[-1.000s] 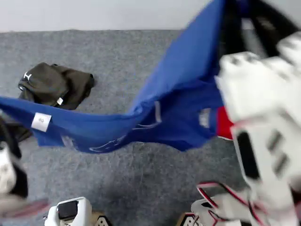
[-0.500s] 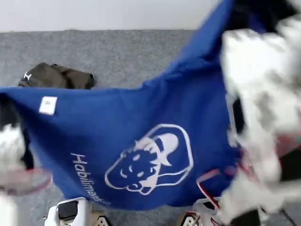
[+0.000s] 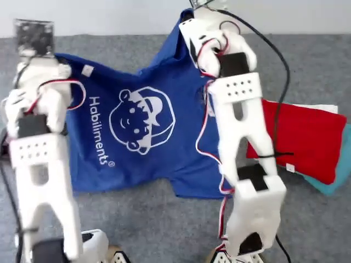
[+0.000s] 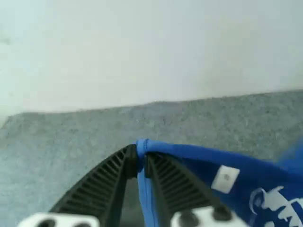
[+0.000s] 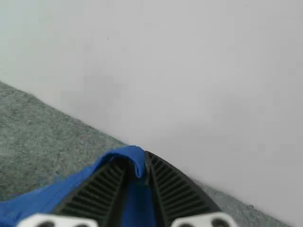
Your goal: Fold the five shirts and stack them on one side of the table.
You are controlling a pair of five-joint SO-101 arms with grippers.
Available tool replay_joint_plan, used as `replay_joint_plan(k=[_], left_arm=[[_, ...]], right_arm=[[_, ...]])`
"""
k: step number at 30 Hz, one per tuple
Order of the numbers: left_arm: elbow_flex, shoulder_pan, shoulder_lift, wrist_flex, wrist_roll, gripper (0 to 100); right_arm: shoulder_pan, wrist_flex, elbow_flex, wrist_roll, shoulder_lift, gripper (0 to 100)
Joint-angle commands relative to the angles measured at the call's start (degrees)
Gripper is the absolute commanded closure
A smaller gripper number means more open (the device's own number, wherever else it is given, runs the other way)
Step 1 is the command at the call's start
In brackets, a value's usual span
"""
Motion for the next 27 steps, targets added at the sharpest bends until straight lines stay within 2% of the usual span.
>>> replay_joint_plan(k=[1, 5, 10, 14, 17, 22, 27], left_arm=[[-5.05, 1.14, 5.27, 0.26, -0.18, 98], [-5.85, 1.14, 5.98, 6.59, -0.44, 99], [-5.85, 1.14, 5.98, 19.34, -0.7, 99], [-4.7, 0.97, 6.59, 29.89, -0.79, 99], [3.56, 1.23, 6.15, 29.01, -0.79, 99], [22.46, 2.46, 5.89, 15.74, -2.9, 99], [28.44, 0.18, 1.93, 14.77, -6.42, 99]], right_arm=[[-0.13, 4.62, -12.75, 0.88, 4.18, 99.0], [2.15, 16.31, -21.01, 0.97, 9.19, 99.0], [4.97, 33.01, -27.96, 1.49, 11.3, 99.0], [4.79, 47.52, -30.24, 11.78, 11.38, 99.0], [4.35, 55.87, -29.8, 16.88, 11.38, 99.0], [5.93, 56.04, -21.45, 22.24, 9.8, 99.0], [7.78, 55.87, -5.1, 29.01, 4.53, 99.0]])
